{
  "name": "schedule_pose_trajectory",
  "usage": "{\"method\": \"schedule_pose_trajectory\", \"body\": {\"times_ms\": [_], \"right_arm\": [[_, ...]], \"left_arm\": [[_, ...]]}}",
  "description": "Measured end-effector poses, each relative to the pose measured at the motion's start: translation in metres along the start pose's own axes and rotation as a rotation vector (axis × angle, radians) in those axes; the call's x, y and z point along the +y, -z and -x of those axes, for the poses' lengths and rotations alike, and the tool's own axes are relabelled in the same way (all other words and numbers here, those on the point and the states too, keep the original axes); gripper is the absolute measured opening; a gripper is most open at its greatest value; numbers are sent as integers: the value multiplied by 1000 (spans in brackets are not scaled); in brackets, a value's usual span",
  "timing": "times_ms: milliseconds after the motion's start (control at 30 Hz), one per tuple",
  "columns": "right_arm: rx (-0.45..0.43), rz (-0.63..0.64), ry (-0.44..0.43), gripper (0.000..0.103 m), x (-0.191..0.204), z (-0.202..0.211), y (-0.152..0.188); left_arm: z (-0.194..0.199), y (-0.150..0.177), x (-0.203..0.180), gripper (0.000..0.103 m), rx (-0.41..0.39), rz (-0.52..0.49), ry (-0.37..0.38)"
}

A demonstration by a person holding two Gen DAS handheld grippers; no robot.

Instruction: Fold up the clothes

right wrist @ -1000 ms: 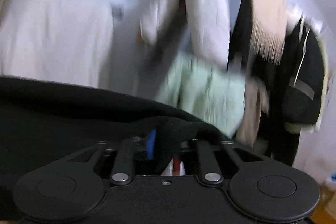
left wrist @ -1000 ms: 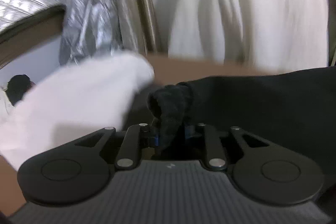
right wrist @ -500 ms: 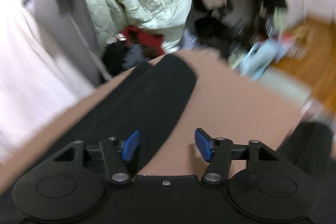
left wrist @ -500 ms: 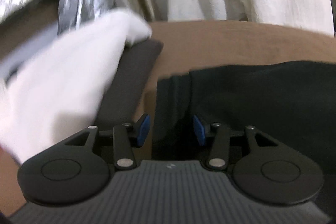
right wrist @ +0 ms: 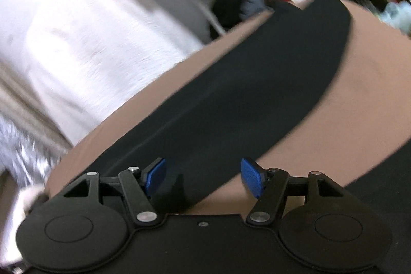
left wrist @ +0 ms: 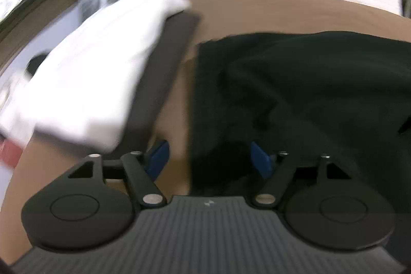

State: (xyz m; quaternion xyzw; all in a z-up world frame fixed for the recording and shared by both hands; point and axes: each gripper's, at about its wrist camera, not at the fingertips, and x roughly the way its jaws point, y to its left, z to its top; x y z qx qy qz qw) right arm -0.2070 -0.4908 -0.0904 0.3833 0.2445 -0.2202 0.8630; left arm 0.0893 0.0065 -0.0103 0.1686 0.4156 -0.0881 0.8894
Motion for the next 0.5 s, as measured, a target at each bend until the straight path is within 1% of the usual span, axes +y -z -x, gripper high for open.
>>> {"method": "schedule_pose_trajectory", "body": {"times_ms": [33, 100, 133, 200, 233, 267, 300, 333, 367, 400, 433, 500], "right_arm": [[13, 40, -15, 70, 12, 2, 5], [38, 119, -46, 70, 36, 6, 14], [50, 159, -61, 70, 48, 7, 18], [75, 238, -92, 70, 73, 11, 27], [88, 278, -107, 70, 85, 13, 32], [113, 321, -129, 70, 98, 13, 43], [149, 368, -156, 70, 111, 12, 60], [186, 415, -184, 70, 124, 10, 77], [223, 462, -211, 70, 137, 9, 94], [259, 508, -239, 70, 150, 7, 111], [296, 555, -266, 70, 163, 6, 128], [347, 688, -297, 70, 185, 3, 158]], "left_arm": [[2, 5, 7, 72, 26, 25, -9], [4, 19, 24, 72, 117, 80, 9], [3, 27, 33, 72, 163, 118, 34], [1, 43, 52, 72, 243, 208, 108], [2, 50, 59, 72, 267, 240, 129], [6, 56, 65, 72, 281, 260, 131], [12, 60, 68, 72, 275, 264, 134], [20, 64, 70, 75, 256, 262, 144], [28, 68, 71, 79, 235, 256, 159], [32, 70, 71, 88, 226, 251, 174], [34, 73, 69, 93, 227, 250, 192], [29, 81, 62, 94, 270, 269, 226]]}}
